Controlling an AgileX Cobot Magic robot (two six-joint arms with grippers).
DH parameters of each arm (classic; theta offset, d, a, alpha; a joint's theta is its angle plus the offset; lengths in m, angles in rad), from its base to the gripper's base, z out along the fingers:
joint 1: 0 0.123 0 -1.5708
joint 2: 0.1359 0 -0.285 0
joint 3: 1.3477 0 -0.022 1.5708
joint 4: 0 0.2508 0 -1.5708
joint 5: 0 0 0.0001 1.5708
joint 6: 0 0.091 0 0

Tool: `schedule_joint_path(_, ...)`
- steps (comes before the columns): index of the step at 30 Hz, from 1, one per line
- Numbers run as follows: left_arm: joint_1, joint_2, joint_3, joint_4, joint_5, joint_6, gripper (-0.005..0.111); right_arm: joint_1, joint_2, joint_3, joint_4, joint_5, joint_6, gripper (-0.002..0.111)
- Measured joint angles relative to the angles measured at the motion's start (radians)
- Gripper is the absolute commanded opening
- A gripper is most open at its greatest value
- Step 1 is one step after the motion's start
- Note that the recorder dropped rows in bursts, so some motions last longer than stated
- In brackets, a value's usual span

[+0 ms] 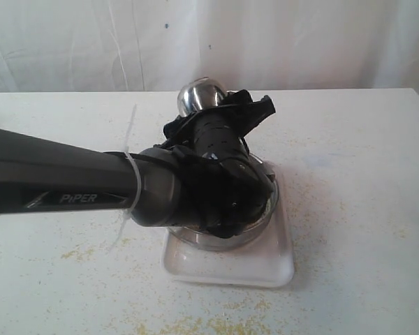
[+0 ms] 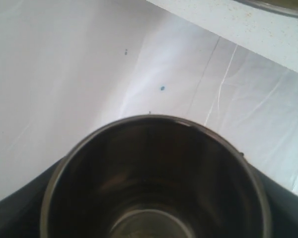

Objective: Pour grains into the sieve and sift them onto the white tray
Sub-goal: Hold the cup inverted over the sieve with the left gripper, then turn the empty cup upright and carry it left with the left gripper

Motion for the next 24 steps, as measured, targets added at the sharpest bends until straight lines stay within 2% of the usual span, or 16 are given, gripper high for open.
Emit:
schedule_joint_path(5, -0.008, 0.0, 0.0, 0.0, -0.033, 0.093, 0.0, 0.0, 0.0, 0.0, 0.0, 0.0, 0.002, 0.0)
schedule_joint_path(9, -0.008, 0.0, 0.0, 0.002, -0.024, 0.029, 0.0, 0.0, 0.0, 0.0, 0.0, 0.0, 0.002, 0.0)
schedule_joint_path(13, -0.008, -0.042, 0.002, -0.007, 0.002, -0.264, 0.0, 0.0, 0.0, 0.0, 0.0, 0.0, 0.004, 0.0)
schedule_joint_path(14, -0.008, -0.087, 0.002, -0.028, 0.005, -0.422, 0.0, 0.0, 0.0, 0.0, 0.0, 0.0, 0.004, 0.0)
schedule_joint_path(15, -0.008, -0.109, 0.002, -0.039, 0.007, -0.492, 0.0, 0.0, 0.0, 0.0, 0.0, 0.0, 0.004, 0.0)
schedule_joint_path(16, -0.008, -0.175, 0.02, -0.072, 0.012, -0.679, 0.0, 0.0, 0.0, 0.0, 0.0, 0.0, 0.004, 0.0)
schedule_joint_path(18, -0.006, -0.247, 0.054, -0.121, 0.007, -0.865, 0.0, 0.0, 0.0, 0.0, 0.0, 0.0, 0.004, 0.0)
schedule_joint_path(21, 0.037, -0.367, 0.144, -0.208, -0.034, -1.109, 0.0, 0.0, 0.0, 0.0, 0.0, 0.0, 0.004, 0.0)
schedule_joint_path(24, 0.12, -0.485, 0.269, -0.294, -0.134, -1.306, 0.0, 0.0, 0.0, 0.0, 0.0, 0.0, 0.006, 0.0)
